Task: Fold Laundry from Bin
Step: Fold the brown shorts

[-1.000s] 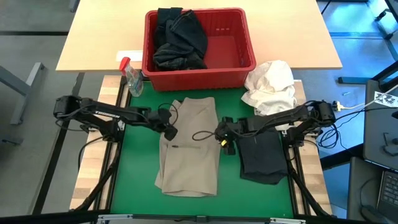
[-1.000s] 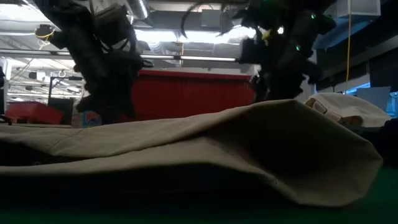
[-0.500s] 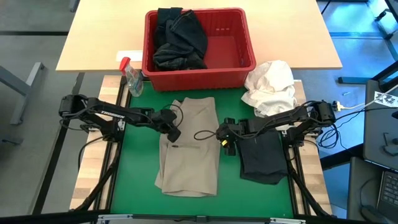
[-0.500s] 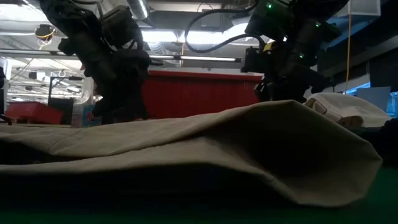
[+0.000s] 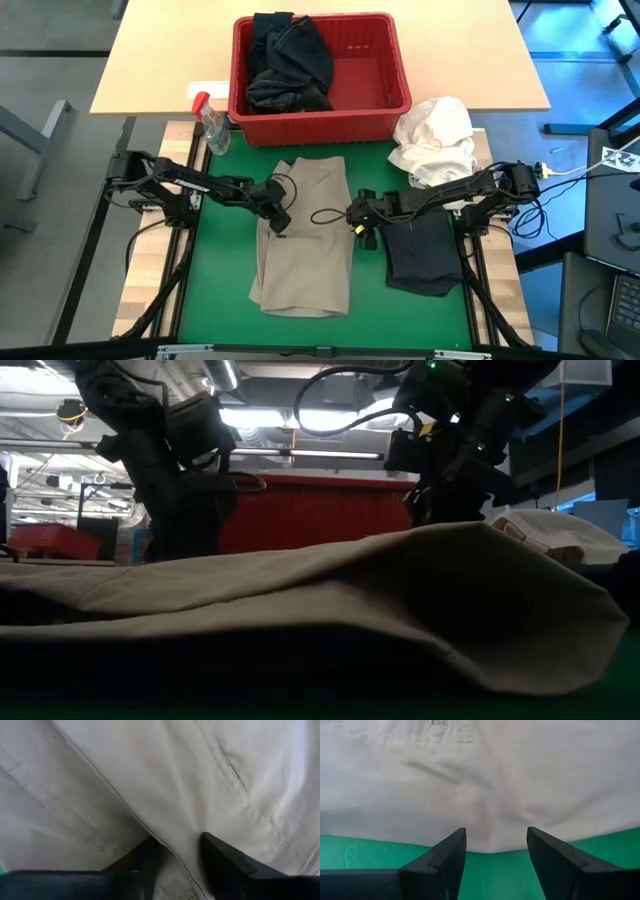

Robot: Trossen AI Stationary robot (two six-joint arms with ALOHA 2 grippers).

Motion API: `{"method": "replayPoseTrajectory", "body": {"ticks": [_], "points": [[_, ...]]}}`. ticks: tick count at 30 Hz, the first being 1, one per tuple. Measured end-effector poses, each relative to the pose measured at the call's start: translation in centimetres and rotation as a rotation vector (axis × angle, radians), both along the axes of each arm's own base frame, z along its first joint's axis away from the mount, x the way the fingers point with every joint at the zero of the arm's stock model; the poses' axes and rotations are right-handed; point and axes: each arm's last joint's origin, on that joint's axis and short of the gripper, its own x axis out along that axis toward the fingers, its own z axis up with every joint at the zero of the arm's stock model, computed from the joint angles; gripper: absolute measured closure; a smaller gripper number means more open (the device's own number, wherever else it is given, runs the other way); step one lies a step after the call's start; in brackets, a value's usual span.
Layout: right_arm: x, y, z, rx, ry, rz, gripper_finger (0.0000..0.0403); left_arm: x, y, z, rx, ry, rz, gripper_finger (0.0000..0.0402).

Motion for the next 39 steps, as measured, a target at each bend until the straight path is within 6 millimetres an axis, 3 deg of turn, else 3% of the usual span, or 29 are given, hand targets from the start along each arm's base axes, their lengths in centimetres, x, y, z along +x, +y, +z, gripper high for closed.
{"method": "replayPoseTrajectory", "body": {"ticks": [5, 11, 14, 20, 22, 27, 34, 39], "points": [[0.0, 0.0, 0.0, -0.001, 0.005, 0.002, 0.0194, 0.3, -0.1, 2.1, 0.001, -0.077, -0.032, 0.0384], [-0.1, 0.0, 0.0, -0.004, 0.011, 0.01, 0.0194, -0.1, -0.3, 9.5, 0.009, -0.131, -0.064, 0.0398], [0.0, 0.0, 0.0, -0.012, 0.003, 0.02, 0.0194, -1.1, -0.2, 11.4, 0.049, -0.083, -0.039, 0.0399], [0.3, -0.1, 0.2, -0.018, -0.028, 0.02, 0.0194, -1.1, 0.6, 11.9, -0.003, -0.116, -0.033, 0.0399], [0.2, -0.1, 0.1, -0.017, -0.024, 0.019, 0.0194, -2.2, 0.7, 11.5, -0.005, 0.005, -0.006, 0.04], [0.2, -0.1, 0.1, -0.016, -0.022, 0.018, 0.0194, -6.8, 1.6, 9.5, 0.226, 0.464, 0.178, 0.04], [0.4, -0.1, 0.3, -0.018, -0.049, 0.018, 0.0194, -7.7, 2.7, 6.6, 0.189, 0.499, 0.167, 0.0395], [0.4, 0.0, 0.3, -0.004, -0.051, 0.026, 0.0194, -8.2, 3.4, 6.2, 0.193, 0.529, 0.151, 0.0351]]}}
